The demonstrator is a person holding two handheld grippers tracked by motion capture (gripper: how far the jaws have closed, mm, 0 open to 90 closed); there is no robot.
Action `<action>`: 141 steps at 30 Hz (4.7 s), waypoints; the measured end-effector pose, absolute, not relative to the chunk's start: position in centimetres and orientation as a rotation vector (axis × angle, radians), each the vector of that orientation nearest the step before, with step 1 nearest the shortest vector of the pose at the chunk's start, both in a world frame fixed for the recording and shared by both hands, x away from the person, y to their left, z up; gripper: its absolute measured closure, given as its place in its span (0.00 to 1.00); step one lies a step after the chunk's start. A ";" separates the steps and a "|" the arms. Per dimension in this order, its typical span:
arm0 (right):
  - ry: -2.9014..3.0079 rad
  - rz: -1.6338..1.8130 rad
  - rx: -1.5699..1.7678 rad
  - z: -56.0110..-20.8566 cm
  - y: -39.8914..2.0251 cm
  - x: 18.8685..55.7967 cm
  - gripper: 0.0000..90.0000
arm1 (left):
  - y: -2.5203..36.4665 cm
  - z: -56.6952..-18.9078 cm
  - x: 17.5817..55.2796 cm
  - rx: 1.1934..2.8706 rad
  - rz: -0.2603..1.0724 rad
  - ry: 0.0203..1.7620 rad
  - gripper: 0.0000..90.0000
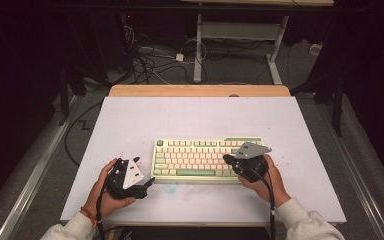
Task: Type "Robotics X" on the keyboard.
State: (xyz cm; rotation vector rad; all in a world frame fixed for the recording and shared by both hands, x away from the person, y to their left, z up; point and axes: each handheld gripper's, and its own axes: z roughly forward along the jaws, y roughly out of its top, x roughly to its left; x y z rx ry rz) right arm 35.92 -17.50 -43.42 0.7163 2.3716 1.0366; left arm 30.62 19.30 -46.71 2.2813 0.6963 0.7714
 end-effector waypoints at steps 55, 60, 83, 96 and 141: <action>2.177 1.175 0.678 -41.5 -17.2 35.3 0.38 | 20.1 -47.0 30.0 2.289 0.738 0.747 0.24; 2.119 1.168 0.677 -41.5 -18.5 34.2 0.33 | 20.3 -46.8 30.0 2.281 0.727 0.748 0.24; 2.069 1.055 0.776 -44.5 -24.1 29.2 0.28 | 21.0 -45.6 31.0 2.282 0.594 0.760 0.77; 2.095 0.995 0.759 -44.8 -23.7 28.9 0.28 | 20.1 -44.1 31.8 2.275 0.452 0.756 0.97; 2.100 0.961 0.773 -45.4 -24.0 29.4 0.29 | 9.0 -44.7 36.7 2.441 0.404 0.542 0.97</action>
